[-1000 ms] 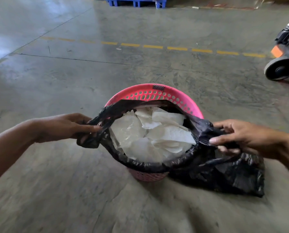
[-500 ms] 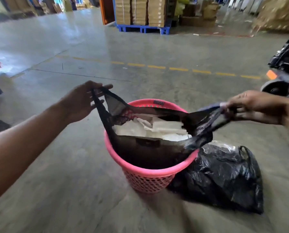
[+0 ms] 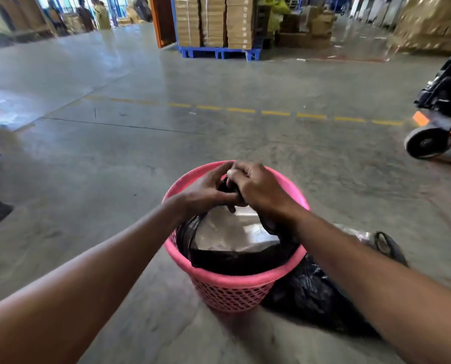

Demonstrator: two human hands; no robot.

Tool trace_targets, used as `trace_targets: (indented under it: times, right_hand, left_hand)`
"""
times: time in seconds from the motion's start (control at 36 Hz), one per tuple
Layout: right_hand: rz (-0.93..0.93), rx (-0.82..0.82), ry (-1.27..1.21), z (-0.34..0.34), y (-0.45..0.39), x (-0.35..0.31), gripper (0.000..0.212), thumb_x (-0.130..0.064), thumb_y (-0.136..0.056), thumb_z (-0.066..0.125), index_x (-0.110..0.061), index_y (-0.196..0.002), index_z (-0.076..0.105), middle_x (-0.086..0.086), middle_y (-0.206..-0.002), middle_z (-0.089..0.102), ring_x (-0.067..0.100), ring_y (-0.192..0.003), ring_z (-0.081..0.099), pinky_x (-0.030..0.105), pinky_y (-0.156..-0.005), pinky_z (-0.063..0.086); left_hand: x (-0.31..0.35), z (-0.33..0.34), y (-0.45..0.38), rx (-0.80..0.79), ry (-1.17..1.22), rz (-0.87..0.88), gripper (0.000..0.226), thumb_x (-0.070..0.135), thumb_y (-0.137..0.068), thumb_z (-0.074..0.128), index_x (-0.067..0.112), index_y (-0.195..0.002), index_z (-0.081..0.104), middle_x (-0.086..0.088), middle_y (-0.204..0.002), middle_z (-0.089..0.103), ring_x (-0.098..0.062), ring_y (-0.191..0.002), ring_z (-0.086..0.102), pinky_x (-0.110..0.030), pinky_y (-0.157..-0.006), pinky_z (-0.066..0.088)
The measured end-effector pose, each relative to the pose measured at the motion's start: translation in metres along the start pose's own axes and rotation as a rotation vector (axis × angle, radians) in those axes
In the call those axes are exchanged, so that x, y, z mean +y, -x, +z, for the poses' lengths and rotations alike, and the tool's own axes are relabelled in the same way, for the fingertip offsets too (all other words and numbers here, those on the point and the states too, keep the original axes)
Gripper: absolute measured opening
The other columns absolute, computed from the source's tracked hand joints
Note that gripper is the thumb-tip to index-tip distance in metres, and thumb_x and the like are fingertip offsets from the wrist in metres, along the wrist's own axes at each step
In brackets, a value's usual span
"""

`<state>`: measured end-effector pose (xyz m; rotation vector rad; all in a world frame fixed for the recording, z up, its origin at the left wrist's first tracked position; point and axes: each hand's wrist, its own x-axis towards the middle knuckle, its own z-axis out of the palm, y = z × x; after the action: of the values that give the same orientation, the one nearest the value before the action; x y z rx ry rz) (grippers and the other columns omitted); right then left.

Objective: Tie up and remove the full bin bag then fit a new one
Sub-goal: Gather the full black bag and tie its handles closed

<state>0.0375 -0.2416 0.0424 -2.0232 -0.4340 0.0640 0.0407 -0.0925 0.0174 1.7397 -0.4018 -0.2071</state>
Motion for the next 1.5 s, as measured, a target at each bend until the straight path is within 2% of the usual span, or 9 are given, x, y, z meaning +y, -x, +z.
trace_targets:
  times: [0.17, 0.28, 0.39, 0.5, 0.72, 0.94, 1.14, 1.31, 1.5]
  right_hand:
    - [-0.508, -0.061, 0.811, -0.009, 0.014, -0.020, 0.020, -0.040, -0.087, 0.051, -0.024, -0.084, 0.063, 0.003, -0.105, 0.047, 0.025, -0.104, 0.044, 0.044, -0.086, 0.037]
    - [-0.365, -0.148, 0.656, -0.019, -0.004, -0.023, 0.014, -0.039, -0.091, 0.058, -0.031, -0.080, 0.058, 0.001, -0.106, 0.048, 0.020, -0.106, 0.047, 0.044, -0.095, 0.037]
    - [-0.270, -0.079, 0.429, -0.032, -0.025, -0.018, 0.011, -0.037, -0.090, 0.066, -0.027, -0.085, 0.065, -0.002, -0.095, 0.060, 0.015, -0.088, 0.061, 0.034, -0.082, 0.048]
    - [-0.178, -0.030, 0.177, -0.054, -0.033, -0.005, 0.023, -0.021, -0.091, 0.055, -0.021, -0.110, 0.067, 0.000, -0.099, 0.071, 0.019, -0.091, 0.071, 0.037, -0.086, 0.055]
    - [-0.343, 0.009, 0.215, -0.048, -0.013, 0.027, 0.026, -0.010, -0.076, 0.072, -0.028, -0.095, 0.076, -0.013, -0.091, 0.074, 0.000, -0.082, 0.071, 0.012, -0.074, 0.052]
    - [-0.380, 0.182, 0.324, -0.042, -0.011, 0.033, 0.008, -0.019, -0.079, 0.075, -0.024, -0.085, 0.077, -0.013, -0.080, 0.075, -0.002, -0.076, 0.068, 0.013, -0.071, 0.048]
    - [-0.316, 0.192, 0.284, -0.036, -0.004, 0.024, 0.003, -0.021, -0.079, 0.076, -0.021, -0.079, 0.073, -0.008, -0.071, 0.073, 0.006, -0.065, 0.066, 0.019, -0.060, 0.046]
    - [-0.373, 0.238, 0.366, -0.032, 0.012, 0.008, 0.004, -0.027, -0.076, 0.071, -0.024, -0.078, 0.072, -0.009, -0.067, 0.070, 0.004, -0.058, 0.061, 0.018, -0.055, 0.045]
    - [-0.526, 0.157, 0.560, 0.003, 0.042, 0.030, 0.011, -0.024, -0.081, 0.062, -0.017, -0.073, 0.065, -0.001, -0.075, 0.066, 0.026, -0.069, 0.065, 0.038, -0.060, 0.049]
  left_hand:
    - [-0.001, 0.006, 0.004, -0.075, -0.268, -0.037, 0.027, 0.005, -0.067, 0.052, -0.001, -0.090, 0.065, 0.000, -0.072, 0.058, 0.010, -0.060, 0.062, -0.008, -0.057, 0.051]
    - [-0.007, 0.017, -0.003, 0.000, -0.163, -0.093, 0.034, -0.006, -0.086, 0.055, 0.011, -0.057, 0.052, 0.010, -0.040, 0.051, 0.000, -0.038, 0.049, -0.014, -0.044, 0.043]
    - [-0.006, 0.025, -0.004, 0.080, 0.123, -0.136, 0.042, 0.020, -0.108, 0.040, 0.007, -0.070, 0.052, 0.002, -0.044, 0.042, -0.012, -0.038, 0.040, -0.034, -0.057, 0.046]
    - [-0.006, 0.014, -0.003, 0.062, 0.259, -0.196, 0.048, 0.039, -0.105, 0.044, -0.004, -0.102, 0.064, -0.001, -0.048, 0.039, -0.020, -0.045, 0.035, -0.023, -0.051, 0.043]
    - [0.000, 0.007, 0.000, -0.035, 0.470, -0.154, 0.043, 0.032, -0.107, 0.035, 0.024, -0.103, 0.077, -0.007, -0.065, 0.041, -0.021, -0.058, 0.034, -0.018, -0.045, 0.043]
    - [-0.006, -0.003, -0.006, -0.125, 0.478, -0.235, 0.046, 0.039, -0.105, 0.039, 0.013, -0.103, 0.078, -0.024, -0.097, 0.060, -0.026, -0.070, 0.058, -0.026, -0.054, 0.051]
    - [-0.007, -0.021, 0.001, -0.154, 0.572, -0.417, 0.043, 0.037, -0.107, 0.036, 0.003, -0.126, 0.053, -0.009, -0.064, 0.062, -0.018, -0.056, 0.057, -0.027, -0.068, 0.056]
    - [0.007, -0.020, 0.000, -0.103, 0.641, -0.472, 0.040, 0.035, -0.106, 0.034, 0.008, -0.101, 0.063, -0.017, -0.084, 0.077, -0.017, -0.051, 0.057, -0.024, -0.069, 0.053]
    - [0.026, -0.007, -0.007, 0.041, 0.426, -0.471, 0.039, 0.031, -0.109, 0.031, 0.011, -0.094, 0.060, -0.004, -0.062, 0.067, -0.014, -0.047, 0.054, -0.023, -0.054, 0.049]
